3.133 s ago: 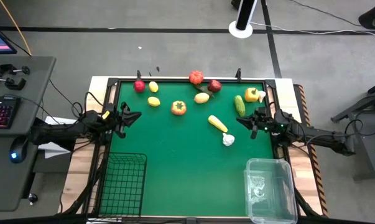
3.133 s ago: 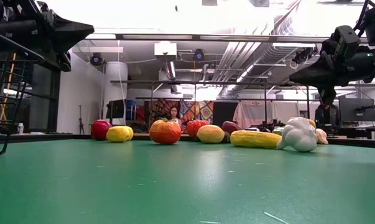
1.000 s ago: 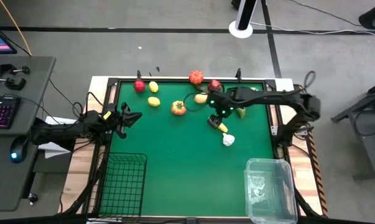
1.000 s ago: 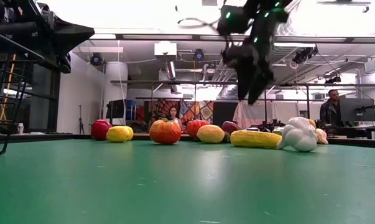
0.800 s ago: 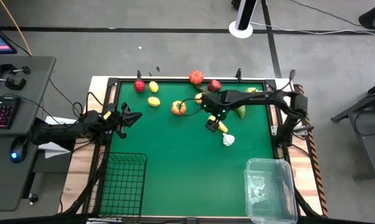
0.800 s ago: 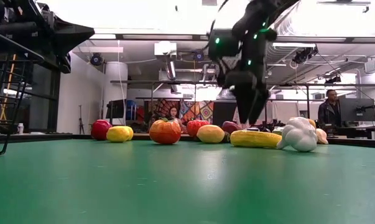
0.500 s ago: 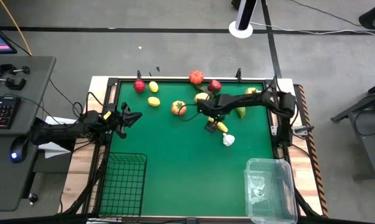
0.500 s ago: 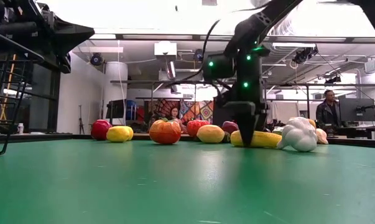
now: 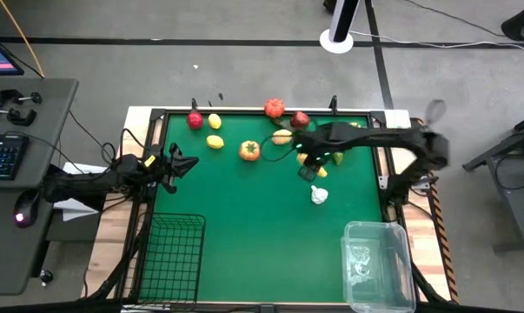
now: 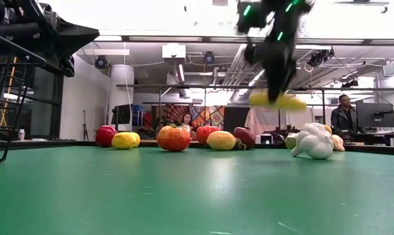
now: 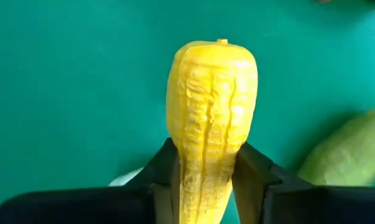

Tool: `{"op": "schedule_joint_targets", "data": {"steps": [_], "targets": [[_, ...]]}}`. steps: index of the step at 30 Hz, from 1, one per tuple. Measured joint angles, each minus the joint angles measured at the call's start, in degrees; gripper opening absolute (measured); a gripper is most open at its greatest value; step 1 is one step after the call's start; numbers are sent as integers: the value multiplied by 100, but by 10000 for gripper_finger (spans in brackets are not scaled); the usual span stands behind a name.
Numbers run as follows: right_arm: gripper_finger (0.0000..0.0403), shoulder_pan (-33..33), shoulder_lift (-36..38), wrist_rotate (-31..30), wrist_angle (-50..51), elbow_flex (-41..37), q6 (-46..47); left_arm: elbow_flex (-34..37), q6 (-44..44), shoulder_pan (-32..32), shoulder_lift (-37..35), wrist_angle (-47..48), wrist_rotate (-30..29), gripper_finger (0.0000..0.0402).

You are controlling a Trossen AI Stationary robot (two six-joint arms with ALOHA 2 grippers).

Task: Sort produce into baskets
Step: Put the yellow corn into the transparent bin

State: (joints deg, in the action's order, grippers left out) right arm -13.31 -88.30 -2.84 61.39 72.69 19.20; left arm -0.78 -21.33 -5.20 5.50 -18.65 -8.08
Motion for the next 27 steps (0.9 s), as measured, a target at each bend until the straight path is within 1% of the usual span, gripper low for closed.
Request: {"op": "schedule_joint_targets", "data": {"steps": [2, 4, 7, 9, 11, 14, 17, 21, 24, 27], "targets": [[98, 123, 587, 276, 180, 0, 317, 0, -3, 1, 0, 0, 0, 3], [97, 347, 1147, 690, 304, 0, 753, 2, -1, -1, 0, 0, 0, 3], [88, 885, 1868, 1465, 358, 0, 1457, 0, -1, 1, 0, 0, 0, 3], [86, 1350, 2286, 1842, 350, 0, 2167, 2, -3, 0, 0, 0, 0, 3], [87, 1861, 2647, 1968, 351, 0, 3071, 2, 1, -1, 0, 0, 0, 3], [98, 2700, 2982, 1948, 354, 0, 4489, 2, -3, 0, 0, 0, 0, 3], [109, 3540, 3059, 1924, 367, 0, 5513, 2, -2, -1, 0, 0, 0, 3], [125, 4412, 2844, 1927, 438, 0, 6295, 2, -1, 1, 0, 0, 0, 3], [140, 4806, 2561, 2024, 714, 0, 6742, 2, 1, -1, 0, 0, 0, 3], [161, 5027, 2256, 2399, 1186, 0, 6806, 2, -1, -1, 0, 0, 0, 3]]}}
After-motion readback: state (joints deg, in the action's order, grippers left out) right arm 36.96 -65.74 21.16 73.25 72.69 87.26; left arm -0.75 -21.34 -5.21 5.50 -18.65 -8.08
